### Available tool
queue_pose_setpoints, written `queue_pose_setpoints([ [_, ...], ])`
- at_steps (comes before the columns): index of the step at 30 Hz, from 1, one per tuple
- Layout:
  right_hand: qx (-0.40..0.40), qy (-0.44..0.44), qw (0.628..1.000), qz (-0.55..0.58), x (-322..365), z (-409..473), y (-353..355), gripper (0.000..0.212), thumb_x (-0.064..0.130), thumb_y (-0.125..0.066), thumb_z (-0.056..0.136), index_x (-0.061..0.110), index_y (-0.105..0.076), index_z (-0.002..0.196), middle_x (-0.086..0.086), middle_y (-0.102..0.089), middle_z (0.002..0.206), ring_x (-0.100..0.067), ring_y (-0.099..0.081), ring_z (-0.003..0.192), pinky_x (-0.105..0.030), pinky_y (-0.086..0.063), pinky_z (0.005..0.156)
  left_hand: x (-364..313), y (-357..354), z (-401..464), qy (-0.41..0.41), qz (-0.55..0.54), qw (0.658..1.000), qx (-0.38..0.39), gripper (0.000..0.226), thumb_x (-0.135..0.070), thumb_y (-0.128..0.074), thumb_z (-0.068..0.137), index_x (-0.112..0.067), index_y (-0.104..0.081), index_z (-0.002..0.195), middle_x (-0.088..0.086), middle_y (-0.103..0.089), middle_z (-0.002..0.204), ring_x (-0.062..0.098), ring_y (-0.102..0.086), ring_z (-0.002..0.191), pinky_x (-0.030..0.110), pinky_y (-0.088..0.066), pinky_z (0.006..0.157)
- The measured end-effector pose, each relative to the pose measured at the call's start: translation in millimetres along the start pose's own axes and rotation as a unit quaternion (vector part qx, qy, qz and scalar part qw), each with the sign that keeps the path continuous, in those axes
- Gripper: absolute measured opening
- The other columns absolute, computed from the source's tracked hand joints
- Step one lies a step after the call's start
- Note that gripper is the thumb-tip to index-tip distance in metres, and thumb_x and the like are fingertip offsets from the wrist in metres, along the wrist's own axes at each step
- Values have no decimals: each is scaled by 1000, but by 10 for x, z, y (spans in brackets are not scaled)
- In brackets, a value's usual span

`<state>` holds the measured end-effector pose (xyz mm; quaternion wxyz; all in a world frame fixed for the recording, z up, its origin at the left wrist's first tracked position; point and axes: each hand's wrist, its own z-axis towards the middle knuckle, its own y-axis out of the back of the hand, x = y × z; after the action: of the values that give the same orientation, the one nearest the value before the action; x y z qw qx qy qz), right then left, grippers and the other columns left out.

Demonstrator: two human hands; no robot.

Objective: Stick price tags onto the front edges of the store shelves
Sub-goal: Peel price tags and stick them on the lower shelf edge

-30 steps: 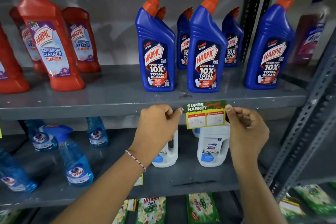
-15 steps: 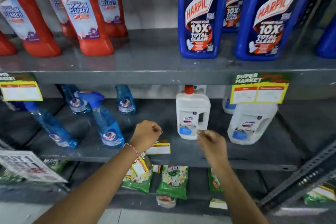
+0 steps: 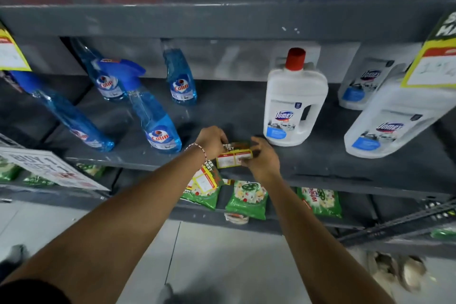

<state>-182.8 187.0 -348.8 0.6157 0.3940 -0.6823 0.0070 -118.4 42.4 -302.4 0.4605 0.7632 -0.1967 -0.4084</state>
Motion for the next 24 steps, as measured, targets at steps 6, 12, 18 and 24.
queue_pose_setpoints([
  [6, -63, 56, 996, 42, -124, -101, 164, 26, 15, -73, 82, 26, -72, 106, -2, -70, 101, -13, -64, 86, -22, -48, 73, -221, 70, -292, -63, -84, 993, -46, 13, -6, -73, 81, -6, -79, 93, 8, -78, 98, 8, -65, 83, 10, -46, 74],
  [12, -95, 54, 984, 137, -522, -481, 598, 24, 3, -73, 82, 26, -72, 85, 0, -74, 85, -16, -70, 80, -30, -55, 77, -515, -396, -627, -59, -169, 983, -38, 23, -8, -79, 75, -7, -78, 98, 12, -79, 90, 11, -70, 74, 2, -48, 61],
  [18, -120, 49, 988, 86, -938, -649, 1024, 15, 7, -75, 81, 20, -75, 87, -2, -73, 85, 10, -64, 70, -6, -45, 67, -862, -984, -753, -73, -188, 979, -32, 12, -6, -73, 76, -6, -78, 87, 12, -79, 84, 16, -71, 75, 17, -49, 71],
  [24, -190, 31, 981, 41, -1129, -644, 1177, 10, 12, -80, 75, 18, -77, 81, -4, -74, 85, -5, -67, 71, -6, -43, 65, -1136, -1258, -703, -97, -162, 982, -19, 9, -9, -68, 80, -5, -76, 77, 11, -78, 80, 23, -70, 77, 33, -57, 73],
])
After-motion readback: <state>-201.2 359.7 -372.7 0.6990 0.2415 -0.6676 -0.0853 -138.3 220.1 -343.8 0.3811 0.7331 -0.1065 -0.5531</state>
